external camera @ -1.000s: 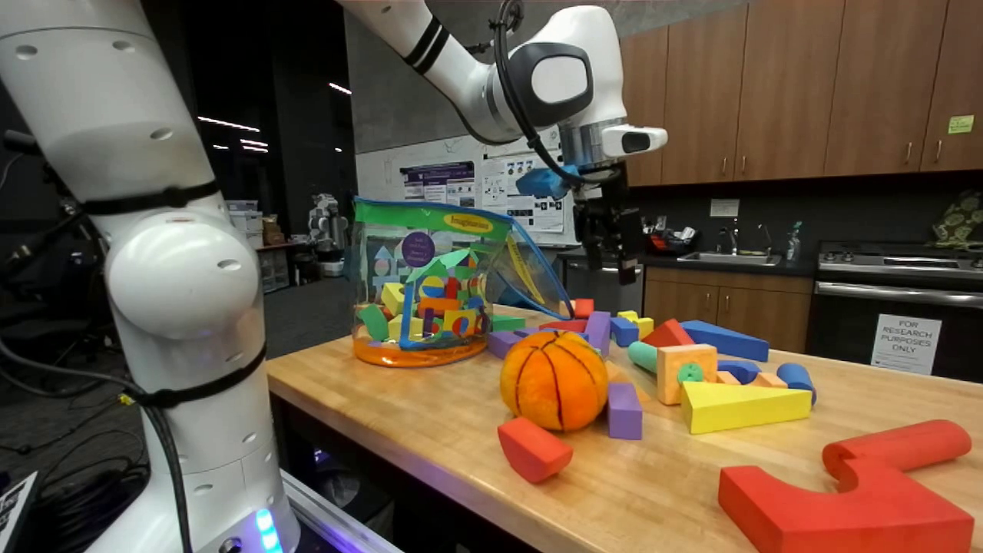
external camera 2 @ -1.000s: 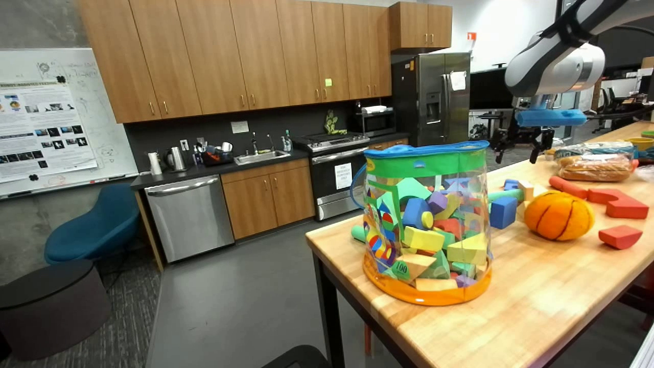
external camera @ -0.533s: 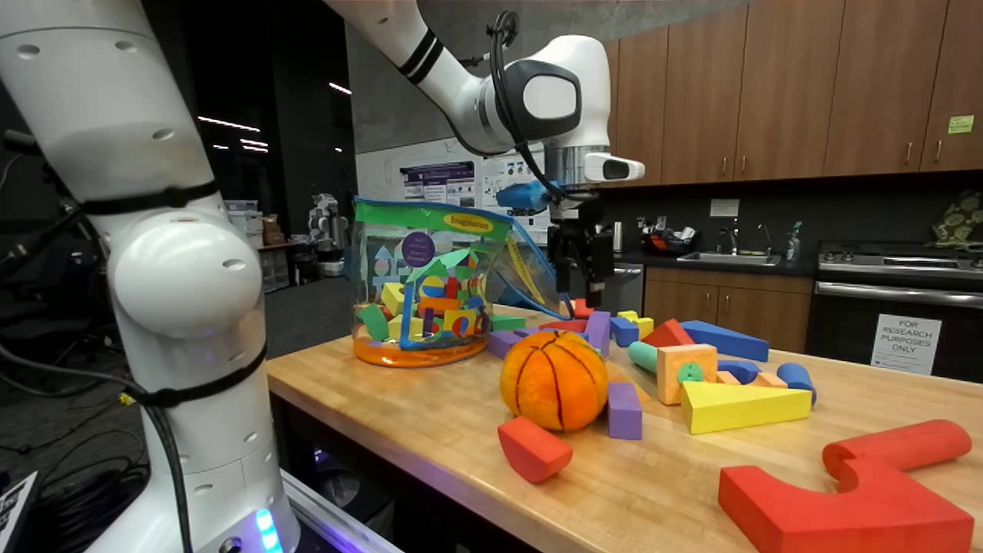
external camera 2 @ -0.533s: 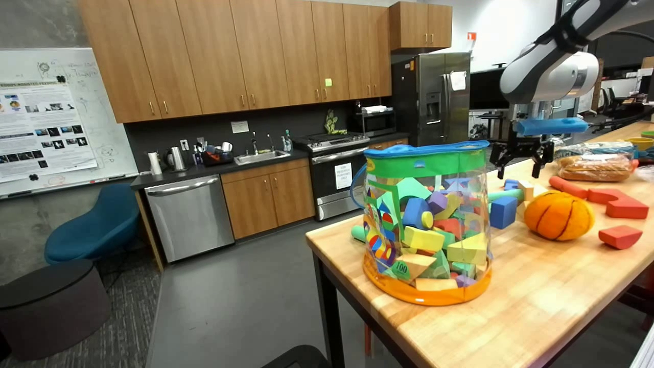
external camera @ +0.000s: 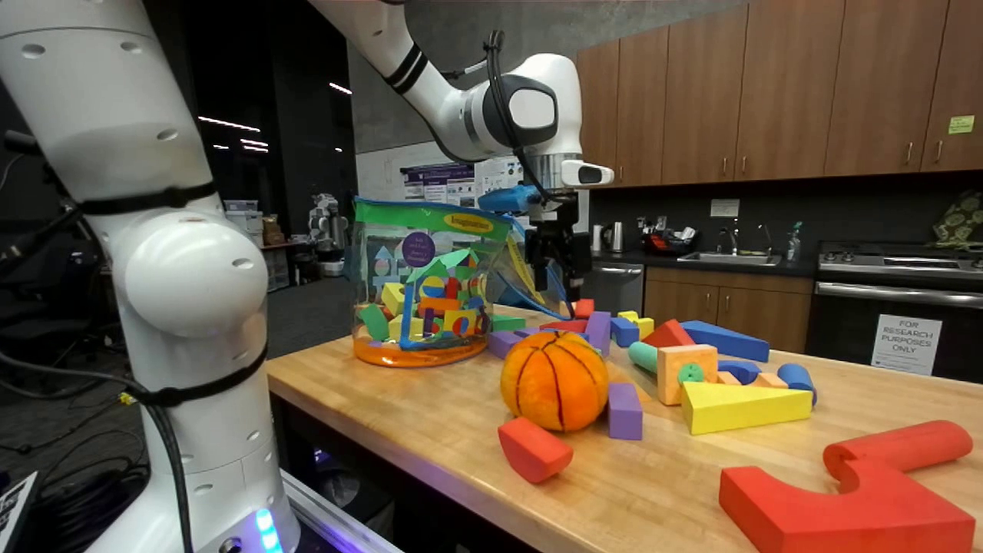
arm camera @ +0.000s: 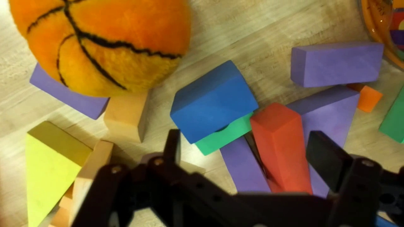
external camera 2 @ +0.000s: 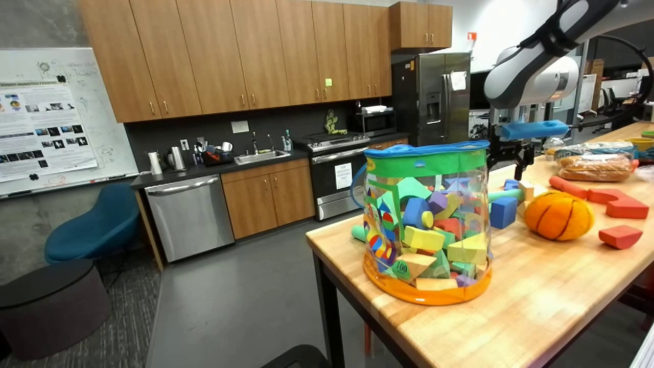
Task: Take the green cylinder out of the bag and put the blue block in the bag.
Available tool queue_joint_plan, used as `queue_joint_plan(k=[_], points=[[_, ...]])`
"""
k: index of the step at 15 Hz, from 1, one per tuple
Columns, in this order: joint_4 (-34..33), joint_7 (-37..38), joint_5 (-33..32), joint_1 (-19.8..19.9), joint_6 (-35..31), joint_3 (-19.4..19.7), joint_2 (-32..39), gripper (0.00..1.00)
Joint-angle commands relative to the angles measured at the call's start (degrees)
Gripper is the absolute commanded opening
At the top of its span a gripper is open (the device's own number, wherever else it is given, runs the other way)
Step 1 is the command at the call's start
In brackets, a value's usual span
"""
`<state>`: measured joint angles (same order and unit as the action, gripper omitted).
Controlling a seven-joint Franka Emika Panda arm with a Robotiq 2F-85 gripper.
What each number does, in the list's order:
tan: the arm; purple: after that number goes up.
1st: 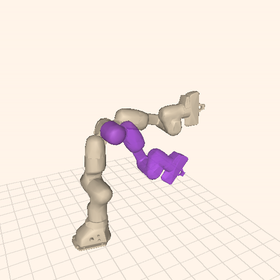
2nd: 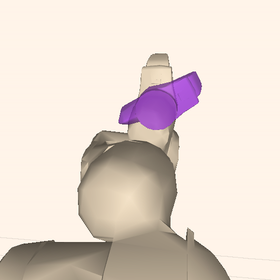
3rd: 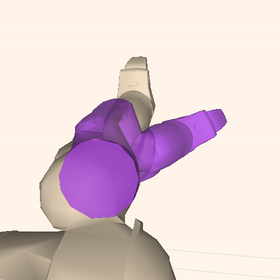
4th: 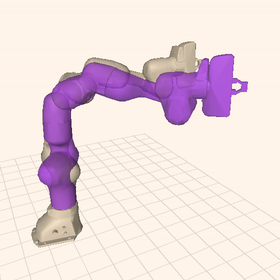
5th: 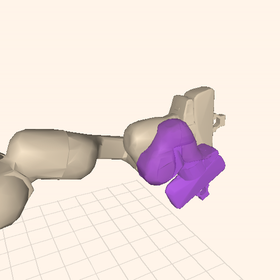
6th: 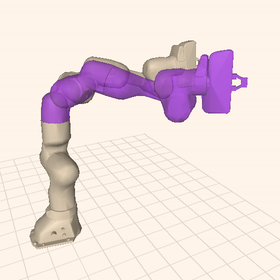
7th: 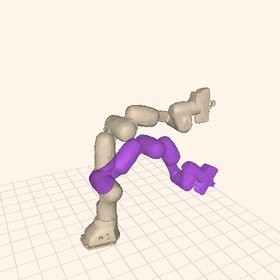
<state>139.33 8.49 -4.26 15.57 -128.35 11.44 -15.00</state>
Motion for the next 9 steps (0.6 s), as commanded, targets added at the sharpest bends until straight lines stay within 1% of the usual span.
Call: queue_joint_plan(k=[1, 6, 9], points=[[0.9, 1.2, -0.3, 0.0, -2.7, 0.0, 1.4, 1.0], [2.5, 3.3, 1.2, 0.0, -5.8, 0.4, 4.2, 1.0], [3.0, 7.1, 1.8, 0.1, -5.7, 0.1, 5.3, 1.0]])
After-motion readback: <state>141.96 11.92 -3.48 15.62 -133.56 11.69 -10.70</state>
